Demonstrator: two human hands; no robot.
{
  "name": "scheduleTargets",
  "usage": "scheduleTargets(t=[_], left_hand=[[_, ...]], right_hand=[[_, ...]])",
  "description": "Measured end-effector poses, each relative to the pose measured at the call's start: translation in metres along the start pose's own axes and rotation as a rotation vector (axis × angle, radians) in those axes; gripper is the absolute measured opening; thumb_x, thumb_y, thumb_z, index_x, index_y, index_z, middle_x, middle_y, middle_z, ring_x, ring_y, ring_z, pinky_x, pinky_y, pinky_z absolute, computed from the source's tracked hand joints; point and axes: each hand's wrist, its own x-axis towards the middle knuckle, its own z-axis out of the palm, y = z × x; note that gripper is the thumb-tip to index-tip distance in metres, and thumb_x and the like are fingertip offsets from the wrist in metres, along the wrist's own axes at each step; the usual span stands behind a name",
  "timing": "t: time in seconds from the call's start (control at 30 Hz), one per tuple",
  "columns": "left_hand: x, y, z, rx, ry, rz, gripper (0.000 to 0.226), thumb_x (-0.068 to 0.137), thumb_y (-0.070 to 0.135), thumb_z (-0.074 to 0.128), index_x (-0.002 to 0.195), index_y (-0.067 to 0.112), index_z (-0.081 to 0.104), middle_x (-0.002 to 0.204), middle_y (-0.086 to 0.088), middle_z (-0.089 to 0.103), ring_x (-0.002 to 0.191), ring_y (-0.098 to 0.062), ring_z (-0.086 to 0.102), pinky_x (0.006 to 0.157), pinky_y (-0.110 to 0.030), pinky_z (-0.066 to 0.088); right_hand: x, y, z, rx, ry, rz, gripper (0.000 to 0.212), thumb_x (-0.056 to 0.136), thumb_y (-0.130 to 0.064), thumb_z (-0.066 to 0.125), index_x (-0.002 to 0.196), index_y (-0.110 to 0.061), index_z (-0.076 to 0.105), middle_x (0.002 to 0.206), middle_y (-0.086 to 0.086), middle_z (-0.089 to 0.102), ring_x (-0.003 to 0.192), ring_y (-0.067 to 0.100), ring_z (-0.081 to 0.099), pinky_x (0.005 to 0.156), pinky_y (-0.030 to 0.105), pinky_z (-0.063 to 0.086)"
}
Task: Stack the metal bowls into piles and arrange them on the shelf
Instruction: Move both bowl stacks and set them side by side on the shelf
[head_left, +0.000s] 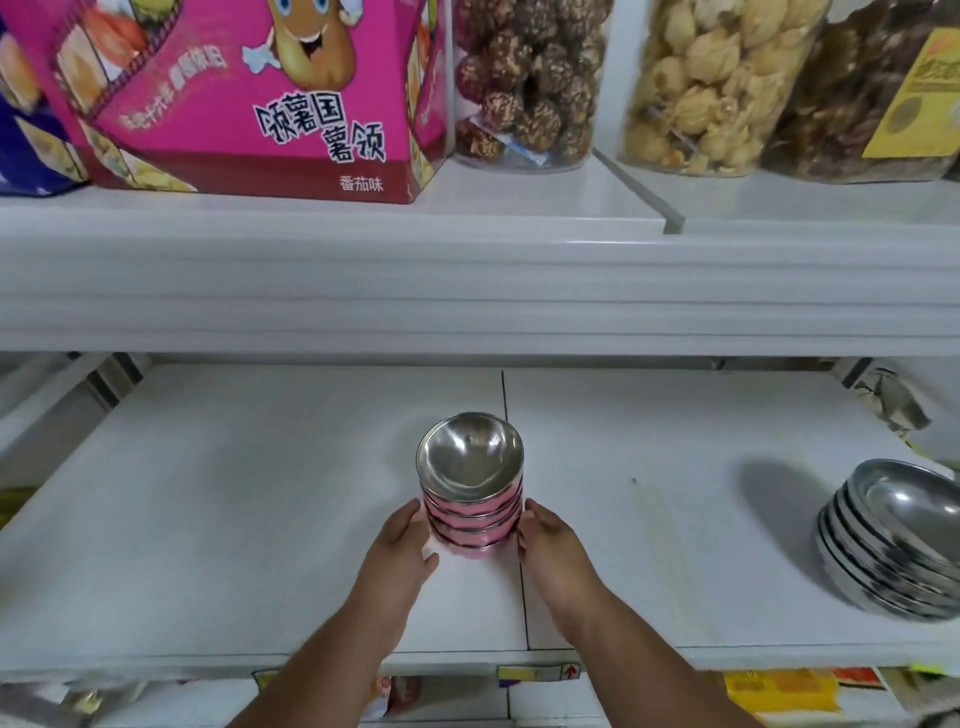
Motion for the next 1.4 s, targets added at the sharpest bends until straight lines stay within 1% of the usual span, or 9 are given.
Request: scheduleTargets(t=[0.07,0.13,0.23,0.6,0.8,1.1,1.23,1.33,1.4], left_hand=[[-0.004,-0.008,0.001,-0.02,-0.014,-0.011,0.033,0.101,0.023,0.049,0.132,0.027,0.061,0.135,0.004,0.059,0.123,-0.01,0.056,0.11,-0.039,0.046],[-0.008,-0.009,0.004,-0.031,-0.054,-0.004,0.027,0.102,0.02,0.046,0.114,0.033,0.067,0.117,0.005,0.064,0.11,-0.006,0.06,0.107,-0.038,0.046],[-0.005,-0.008,0.006,-0.028,-0.073,0.017,0.034,0.102,0.019,0.046,0.126,0.037,0.062,0.124,0.012,0.066,0.119,-0.005,0.058,0.108,-0.038,0.046],[0.029,0.013,0.009,0.002,-0.11,0.059,0.033,0.103,0.02,0.042,0.114,0.041,0.066,0.13,0.007,0.064,0.124,-0.008,0.056,0.113,-0.041,0.042],[0.053,0.035,0.018,0.011,-0.095,0.059,0.028,0.088,0.023,0.053,0.085,0.041,0.074,0.121,-0.004,0.064,0.114,-0.015,0.058,0.109,-0.04,0.046],[0.104,0.054,0.025,0.118,-0.059,0.002,0.03,0.101,0.005,0.043,0.118,0.02,0.062,0.12,-0.015,0.059,0.12,-0.026,0.059,0.11,-0.045,0.046],[0.108,0.056,0.022,0.124,-0.089,-0.035,0.03,0.1,0.001,0.04,0.118,0.016,0.06,0.127,-0.02,0.057,0.122,-0.027,0.056,0.113,-0.047,0.042],[0.104,0.054,0.022,0.141,-0.027,-0.011,0.036,0.101,0.011,0.046,0.136,0.021,0.048,0.128,-0.004,0.052,0.118,-0.021,0.051,0.113,-0.048,0.041],[0.1,0.056,0.023,0.284,0.029,-0.023,0.051,0.098,0.022,0.049,0.148,0.02,0.039,0.142,-0.01,0.053,0.125,-0.027,0.055,0.114,-0.049,0.04]], right_hand=[[-0.003,0.007,0.004,0.006,0.025,-0.015,0.035,0.103,-0.006,0.038,0.096,-0.01,0.072,0.073,-0.01,0.067,0.063,-0.004,0.061,0.064,0.007,0.046],[-0.006,0.012,0.01,-0.01,0.036,-0.039,0.041,0.103,-0.01,0.038,0.101,-0.028,0.075,0.093,-0.015,0.075,0.09,-0.002,0.067,0.08,0.013,0.049],[-0.007,0.013,0.015,0.006,0.047,-0.042,0.043,0.104,-0.014,0.038,0.101,-0.038,0.073,0.106,-0.018,0.073,0.105,0.0,0.064,0.093,0.022,0.047],[0.029,-0.011,0.015,0.012,-0.014,-0.063,0.041,0.102,-0.016,0.037,0.099,-0.028,0.076,0.104,-0.011,0.076,0.102,0.005,0.064,0.094,0.025,0.047],[0.063,-0.029,0.013,-0.016,-0.026,-0.075,0.037,0.099,-0.016,0.038,0.085,-0.023,0.071,0.089,-0.006,0.069,0.09,0.011,0.061,0.092,0.029,0.048],[0.1,-0.054,0.016,-0.031,-0.051,-0.05,0.034,0.098,-0.014,0.037,0.093,-0.018,0.071,0.098,-0.001,0.07,0.095,0.013,0.06,0.092,0.031,0.044],[0.106,-0.059,0.015,-0.082,-0.048,-0.01,0.033,0.099,-0.014,0.038,0.089,-0.018,0.069,0.085,-0.001,0.064,0.084,0.013,0.057,0.09,0.03,0.044],[0.098,-0.062,0.011,-0.112,-0.031,0.017,0.035,0.1,-0.01,0.04,0.071,-0.019,0.056,0.069,-0.002,0.05,0.065,0.013,0.046,0.071,0.024,0.041],[0.088,-0.063,0.007,-0.144,-0.013,0.023,0.034,0.101,-0.01,0.043,0.071,-0.022,0.052,0.072,-0.002,0.053,0.062,0.014,0.047,0.058,0.021,0.039]])
